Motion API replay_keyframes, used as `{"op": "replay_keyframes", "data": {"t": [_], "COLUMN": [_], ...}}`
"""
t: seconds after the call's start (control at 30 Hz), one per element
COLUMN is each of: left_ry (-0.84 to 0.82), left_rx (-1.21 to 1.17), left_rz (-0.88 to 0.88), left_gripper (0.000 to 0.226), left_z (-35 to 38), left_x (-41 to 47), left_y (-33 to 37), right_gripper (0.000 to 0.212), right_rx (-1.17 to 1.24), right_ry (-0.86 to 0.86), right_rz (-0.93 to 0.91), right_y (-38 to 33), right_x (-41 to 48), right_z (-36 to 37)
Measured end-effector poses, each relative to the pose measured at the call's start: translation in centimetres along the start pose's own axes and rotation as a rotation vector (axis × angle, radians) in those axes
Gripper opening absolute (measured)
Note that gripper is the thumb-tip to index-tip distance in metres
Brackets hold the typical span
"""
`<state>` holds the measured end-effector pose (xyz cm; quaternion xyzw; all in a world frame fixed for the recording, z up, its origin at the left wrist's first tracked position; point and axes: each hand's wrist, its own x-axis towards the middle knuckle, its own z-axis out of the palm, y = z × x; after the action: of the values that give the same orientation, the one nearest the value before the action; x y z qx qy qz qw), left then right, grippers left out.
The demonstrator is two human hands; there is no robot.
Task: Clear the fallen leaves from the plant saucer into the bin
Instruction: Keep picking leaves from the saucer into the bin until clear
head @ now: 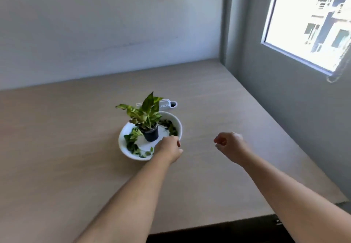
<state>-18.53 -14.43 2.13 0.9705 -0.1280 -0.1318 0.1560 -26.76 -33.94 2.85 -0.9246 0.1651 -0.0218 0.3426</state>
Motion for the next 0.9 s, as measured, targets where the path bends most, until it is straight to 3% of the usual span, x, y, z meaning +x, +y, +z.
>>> {"op": "replay_keyframes", "data": {"t": [0.17,0.27,0.43,0.57,0.7,0.8,0.9], "left_ry": [0.019,-0.028,-0.249,-0.303,-0.261,-0.231,-0.226], "left_rx": [-0.062,-0.062,0.014,0.062,0.1,0.052,-0.004], "left_rz": [-0.147,-0.163,-0.026,0.086,0.153,0.208,0.229], "left_gripper": [0.016,0.033,0.06,0.058,0.04,0.035,0.03], "left_z": [-1.7,-1.6,0.0,0.9,1.7,1.9,2.1], "left_x": [2.6,4.7,7.8,9.6,10.7,11.0,11.1], "left_y": [-10.3,-14.1,-17.3,-17.4,-18.0,-18.5,-18.8], "right_gripper": [0.019,0.02,0.031,0.055,0.063,0.058,0.037], "right_rx": [-0.04,-0.104,-0.255,-0.406,-0.492,-0.501,-0.386], "right_ry": [-0.157,-0.204,-0.303,-0.343,-0.336,-0.345,-0.368], "right_rz": [-0.074,-0.117,-0.122,-0.084,-0.092,-0.08,-0.067], "right_y": [-6.8,-9.1,-10.9,-11.6,-11.7,-11.7,-11.4], "right_x": [4.0,5.9,9.0,10.5,11.4,11.6,12.1], "right_z": [7.6,10.9,16.0,19.0,21.3,22.4,22.7]}}
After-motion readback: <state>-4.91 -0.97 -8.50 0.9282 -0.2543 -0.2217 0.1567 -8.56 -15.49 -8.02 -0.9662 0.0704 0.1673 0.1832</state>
